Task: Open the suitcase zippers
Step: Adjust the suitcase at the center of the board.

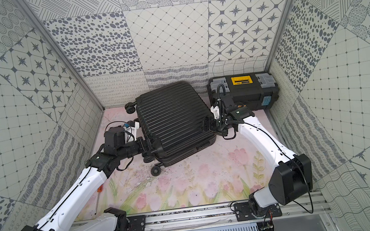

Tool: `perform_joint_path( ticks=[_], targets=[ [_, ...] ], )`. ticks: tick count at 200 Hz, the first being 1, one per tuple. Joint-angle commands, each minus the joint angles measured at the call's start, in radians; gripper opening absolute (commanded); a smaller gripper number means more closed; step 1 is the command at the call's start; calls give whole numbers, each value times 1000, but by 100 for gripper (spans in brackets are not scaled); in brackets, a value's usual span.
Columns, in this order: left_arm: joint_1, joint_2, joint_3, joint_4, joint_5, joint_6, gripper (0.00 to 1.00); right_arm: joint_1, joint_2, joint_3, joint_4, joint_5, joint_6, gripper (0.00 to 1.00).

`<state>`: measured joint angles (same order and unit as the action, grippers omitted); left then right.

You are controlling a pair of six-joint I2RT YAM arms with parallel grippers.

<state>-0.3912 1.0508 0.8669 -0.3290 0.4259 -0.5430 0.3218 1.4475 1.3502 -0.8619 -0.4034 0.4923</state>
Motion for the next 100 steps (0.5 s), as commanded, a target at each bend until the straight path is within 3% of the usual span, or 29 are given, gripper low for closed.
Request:
perform_joint_path(
  ticks=[1, 23, 42, 62, 75, 85, 100],
  targets=[
    [-76, -114, -27, -94, 15, 108, 86, -10, -45, 67, 51, -6, -73, 93],
    [-76, -231, -56, -116, -131, 186, 90, -12, -94, 89, 8, 29, -125, 95],
    [-76, -352, -94, -128, -172, 246, 92, -12, -169, 65, 24, 50, -154, 95],
    [-78, -517, -207, 19, -202, 258, 87, -13, -271, -21, 129, 48, -159, 95],
    [-98, -594, -280, 107, -281, 248, 84, -13, -338, -98, 215, 92, -135, 96],
    [-99, -646, -330, 179, -229, 283, 84, -13, -397, -172, 298, 97, -112, 96],
    [-100, -702, -407, 258, -148, 320, 77, -13, -522, -344, 527, 7, -133, 94]
  ],
)
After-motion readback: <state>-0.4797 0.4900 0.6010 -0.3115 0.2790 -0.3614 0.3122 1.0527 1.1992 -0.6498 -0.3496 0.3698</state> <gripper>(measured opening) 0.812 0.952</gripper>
